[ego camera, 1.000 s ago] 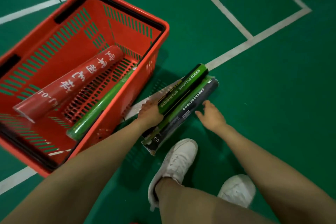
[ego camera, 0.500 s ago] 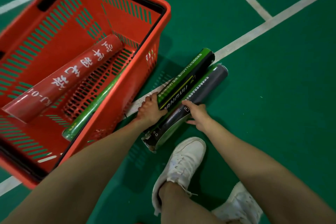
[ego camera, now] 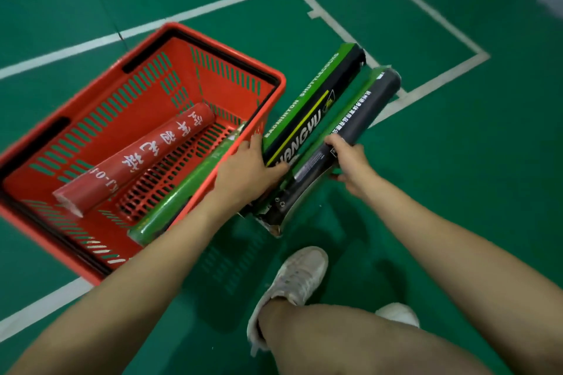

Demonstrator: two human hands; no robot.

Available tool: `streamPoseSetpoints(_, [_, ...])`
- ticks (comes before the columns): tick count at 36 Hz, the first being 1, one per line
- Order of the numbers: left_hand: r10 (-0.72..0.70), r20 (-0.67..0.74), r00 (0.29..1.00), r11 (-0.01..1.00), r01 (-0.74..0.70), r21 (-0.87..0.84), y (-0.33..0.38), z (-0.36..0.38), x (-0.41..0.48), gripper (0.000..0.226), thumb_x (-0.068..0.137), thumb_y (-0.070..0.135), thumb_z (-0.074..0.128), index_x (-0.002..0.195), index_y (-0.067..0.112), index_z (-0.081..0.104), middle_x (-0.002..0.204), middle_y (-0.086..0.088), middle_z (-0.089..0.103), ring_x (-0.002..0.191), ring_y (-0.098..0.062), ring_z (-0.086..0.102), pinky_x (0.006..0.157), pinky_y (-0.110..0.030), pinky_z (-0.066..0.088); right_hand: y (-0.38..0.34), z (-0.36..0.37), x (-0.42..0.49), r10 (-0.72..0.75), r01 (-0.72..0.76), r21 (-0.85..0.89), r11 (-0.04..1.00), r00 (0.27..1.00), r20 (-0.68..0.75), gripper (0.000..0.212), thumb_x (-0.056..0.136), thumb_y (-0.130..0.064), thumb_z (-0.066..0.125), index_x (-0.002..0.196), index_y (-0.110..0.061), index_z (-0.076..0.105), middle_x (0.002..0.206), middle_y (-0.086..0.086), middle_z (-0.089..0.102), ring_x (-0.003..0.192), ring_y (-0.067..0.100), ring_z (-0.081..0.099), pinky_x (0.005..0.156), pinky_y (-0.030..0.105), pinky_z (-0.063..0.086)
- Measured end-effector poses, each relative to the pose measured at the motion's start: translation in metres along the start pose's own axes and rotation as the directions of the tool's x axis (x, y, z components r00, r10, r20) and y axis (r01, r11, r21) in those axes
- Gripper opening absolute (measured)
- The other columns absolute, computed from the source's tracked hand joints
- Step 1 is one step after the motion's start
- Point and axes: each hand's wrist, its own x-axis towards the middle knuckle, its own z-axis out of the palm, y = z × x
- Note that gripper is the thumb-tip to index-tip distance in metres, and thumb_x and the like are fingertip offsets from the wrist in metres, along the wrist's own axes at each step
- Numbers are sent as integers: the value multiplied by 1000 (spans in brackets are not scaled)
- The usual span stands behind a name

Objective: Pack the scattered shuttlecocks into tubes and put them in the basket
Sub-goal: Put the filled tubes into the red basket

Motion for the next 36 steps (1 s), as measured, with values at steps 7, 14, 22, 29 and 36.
streamPoseSetpoints(7, [-72, 0, 997, 996, 72, -59, -30, -71, -18, 73, 84, 67, 52, 135, 17, 36, 118, -7, 58, 95, -28, 58, 83, -41, 50, -64, 30, -44, -59, 61, -31, 998, 995, 80, 73, 66, -44, 65, 125, -8, 42, 108, 11, 65, 97, 24, 64, 63, 33, 53])
streamPoseSetpoints(14, [-198, -32, 980, 977, 200, 78, -91, -120, -30, 78, 83, 69, 52, 136, 13, 37, 119, -15, 58, 100, -34, 59, 81, -42, 50, -100, 78, -70, -68, 77, -71, 995, 990, 122, 92, 47, -52, 66, 126, -10, 47, 115, 11, 63, 104, 27, 62, 65, 36, 54])
streamPoseSetpoints(22, [-306, 14, 952, 937, 298, 182, -166, -130, -30, 76, 84, 70, 49, 132, 11, 38, 103, -10, 59, 83, -28, 62, 77, -43, 56, -106, 140, -82, -43, 63, -85, 994, 974, 222, 73, 62, -44, 68, 125, -12, 49, 113, 7, 63, 97, 24, 63, 70, 40, 57])
streamPoseSetpoints(29, [-348, 90, 933, 917, 319, 241, -192, -120, -11, 70, 88, 65, 48, 129, 10, 37, 101, -10, 53, 84, -27, 58, 79, -42, 54, -93, 188, -78, 50, -18, -118, 993, 958, 281, 68, 76, -40, 69, 133, -12, 42, 129, 2, 45, 112, 25, 49, 60, 37, 52])
streamPoseSetpoints(36, [-405, 178, 897, 907, 370, 202, -211, -113, 20, 79, 86, 63, 54, 137, 6, 33, 127, -17, 52, 105, -32, 57, 92, -46, 50, -65, 219, -57, 86, -39, -200, 979, 969, 232, 77, 73, -43, 70, 132, -9, 35, 119, 10, 54, 103, 28, 57, 85, 45, 53])
